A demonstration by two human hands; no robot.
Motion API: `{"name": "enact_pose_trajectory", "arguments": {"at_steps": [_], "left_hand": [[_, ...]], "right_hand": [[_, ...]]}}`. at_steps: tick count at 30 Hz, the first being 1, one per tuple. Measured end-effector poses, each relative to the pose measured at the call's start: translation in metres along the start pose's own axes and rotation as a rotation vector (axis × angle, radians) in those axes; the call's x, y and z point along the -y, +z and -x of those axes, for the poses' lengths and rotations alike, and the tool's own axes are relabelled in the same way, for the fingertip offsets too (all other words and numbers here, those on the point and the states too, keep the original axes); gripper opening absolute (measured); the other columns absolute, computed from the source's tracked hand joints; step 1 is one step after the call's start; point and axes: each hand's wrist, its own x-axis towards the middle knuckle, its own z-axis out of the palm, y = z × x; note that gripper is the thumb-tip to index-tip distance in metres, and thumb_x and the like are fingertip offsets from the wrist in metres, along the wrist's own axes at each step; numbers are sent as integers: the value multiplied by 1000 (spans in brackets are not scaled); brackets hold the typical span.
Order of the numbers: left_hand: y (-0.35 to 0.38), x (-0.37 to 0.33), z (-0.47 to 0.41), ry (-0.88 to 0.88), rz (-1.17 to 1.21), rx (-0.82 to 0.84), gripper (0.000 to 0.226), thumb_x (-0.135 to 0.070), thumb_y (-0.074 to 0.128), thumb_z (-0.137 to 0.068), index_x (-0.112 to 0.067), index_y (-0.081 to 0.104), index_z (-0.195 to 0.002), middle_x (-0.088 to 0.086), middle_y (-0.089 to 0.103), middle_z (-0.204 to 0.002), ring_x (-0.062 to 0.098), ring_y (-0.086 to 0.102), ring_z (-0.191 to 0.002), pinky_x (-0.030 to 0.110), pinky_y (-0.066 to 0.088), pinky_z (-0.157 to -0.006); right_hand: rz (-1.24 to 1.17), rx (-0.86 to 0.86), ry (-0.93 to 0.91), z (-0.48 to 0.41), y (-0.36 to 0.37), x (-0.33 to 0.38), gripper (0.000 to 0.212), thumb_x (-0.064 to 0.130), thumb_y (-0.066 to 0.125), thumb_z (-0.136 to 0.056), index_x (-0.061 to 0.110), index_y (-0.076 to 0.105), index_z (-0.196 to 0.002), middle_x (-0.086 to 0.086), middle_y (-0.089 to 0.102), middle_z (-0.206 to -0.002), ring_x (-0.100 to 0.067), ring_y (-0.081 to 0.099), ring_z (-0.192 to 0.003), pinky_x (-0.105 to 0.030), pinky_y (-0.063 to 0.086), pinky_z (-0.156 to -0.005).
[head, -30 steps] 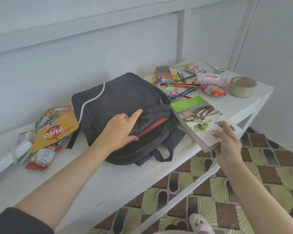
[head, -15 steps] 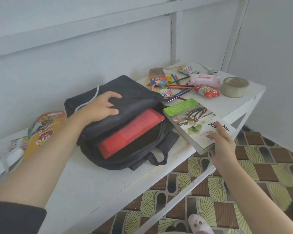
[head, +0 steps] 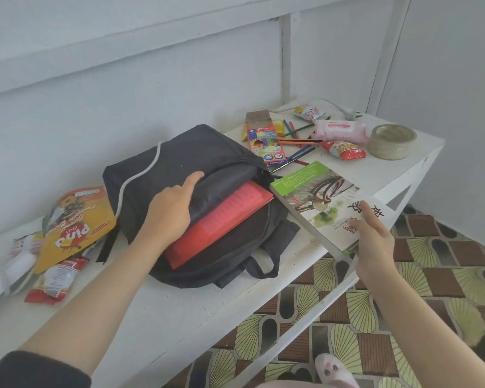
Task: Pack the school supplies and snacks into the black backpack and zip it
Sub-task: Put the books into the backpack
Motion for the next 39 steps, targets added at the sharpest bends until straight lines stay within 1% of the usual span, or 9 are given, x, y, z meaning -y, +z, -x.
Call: {"name": "enact_pose_trajectory", "arguments": {"at_steps": [8,12,15,18,24,30,32,36,39], "left_hand": [[-9,29,-22,-180,567,130,56,-5,45,-93,-48,24,-122,8,38,-52,12,36,-44,27,35,-55],[0,26,-14,-10,369,3,56,-3,47,-93,-37,37,-137,0,56,-105,10,56,-89,25,43,-81],[19,37,-7,259,21,-190,43,4,50,-87,-18,62,-121,7,59,-110,24,58,-90,40,53,-61],[20,38,-7,315,-42,-215,35,-21,44,-88,-15,67,-115,10,62,-102,29,58,-82,39,52,-55],[14,18,7,76,-391,-44,73,-72,40,-77,-23,56,-129,22,55,-111,37,53,-96,49,41,-76],[24,-14,16,-158,-493,50,88,-76,31,-80,-23,17,-149,20,47,-120,34,49,-105,48,40,-86],[24,-10,15,-159,-501,52,84,-73,29,-83,-25,11,-150,19,48,-120,34,51,-103,48,41,-86],[25,-4,16,-129,-450,22,81,-67,41,-83,-23,22,-148,22,52,-110,37,53,-91,46,43,-76],[23,2,14,-111,-414,33,80,-65,46,-83,-23,25,-147,23,52,-106,37,53,-86,43,44,-69]], "right_hand": [[5,-3,-12,-1,2,-1,49,3,53,-91,35,58,-127,19,50,-133,4,51,-95,-15,40,-70],[1,-5,-29,-2,2,-4,49,3,52,-90,35,58,-126,19,50,-131,7,47,-79,-10,40,-59],[5,-3,-45,-3,2,-6,49,3,53,-90,37,58,-125,16,48,-137,0,48,-92,-18,39,-67],[22,8,-44,-3,1,-6,50,4,53,-91,37,57,-127,19,48,-134,-4,46,-114,-16,39,-71],[37,23,-56,-4,0,-9,49,6,53,-90,40,57,-124,19,48,-137,-6,45,-124,-19,36,-78],[63,24,-50,-4,0,-8,48,7,54,-90,43,58,-122,21,48,-134,-15,43,-130,-25,35,-88],[65,21,-30,-3,0,-5,47,7,53,-92,40,57,-126,19,50,-132,-28,40,-132,-23,43,-77],[88,48,-57,-4,-4,-6,46,13,55,-93,39,53,-130,15,51,-133,-21,60,-95,-19,44,-57],[108,110,-110,-5,-8,-10,50,15,61,-90,39,51,-133,17,51,-131,-10,47,-67,-20,42,-52]]}}
